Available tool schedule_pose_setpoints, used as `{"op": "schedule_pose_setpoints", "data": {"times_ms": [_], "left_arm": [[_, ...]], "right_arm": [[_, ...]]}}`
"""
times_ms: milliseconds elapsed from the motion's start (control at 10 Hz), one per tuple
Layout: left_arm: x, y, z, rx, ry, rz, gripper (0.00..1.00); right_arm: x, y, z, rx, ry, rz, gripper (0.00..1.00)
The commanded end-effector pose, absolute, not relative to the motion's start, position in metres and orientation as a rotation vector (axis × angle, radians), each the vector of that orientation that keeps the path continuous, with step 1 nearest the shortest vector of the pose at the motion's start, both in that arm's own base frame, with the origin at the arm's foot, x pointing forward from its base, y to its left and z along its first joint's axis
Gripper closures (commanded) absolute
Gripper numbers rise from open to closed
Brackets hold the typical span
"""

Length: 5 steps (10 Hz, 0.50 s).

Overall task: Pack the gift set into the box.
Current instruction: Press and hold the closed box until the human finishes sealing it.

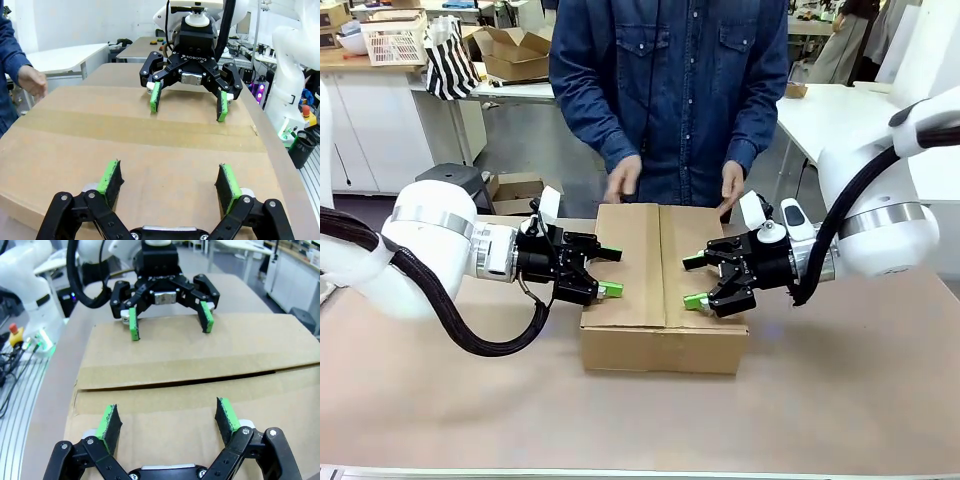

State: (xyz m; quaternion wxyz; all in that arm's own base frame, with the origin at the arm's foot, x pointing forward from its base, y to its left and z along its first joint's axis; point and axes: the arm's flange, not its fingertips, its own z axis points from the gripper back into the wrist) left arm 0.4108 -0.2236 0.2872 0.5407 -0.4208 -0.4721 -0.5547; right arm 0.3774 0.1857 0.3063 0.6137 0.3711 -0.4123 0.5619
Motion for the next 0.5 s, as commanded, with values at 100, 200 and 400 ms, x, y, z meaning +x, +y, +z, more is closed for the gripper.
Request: {"op": "schedule_pose_setpoints", "data": {"times_ms": [100, 200, 400], "left_arm": [[0.411, -0.2236, 0.2876, -1.004, -1.126, -1.314, 0.0], [0.411, -0.2236, 0.2876, -1.004, -1.126, -1.314, 0.0], [0.411, -0.2236, 0.2876, -1.004, -1.126, -1.314, 0.0]], "right_arm": [[0.377, 0.1855, 0.3045, 0.861, -0.953, 1.285, 0.0], [0.377, 0.1855, 0.3045, 0.861, -0.953, 1.285, 0.0], [0.377, 0.1855, 0.3045, 0.861, -0.953, 1.285, 0.0]]}}
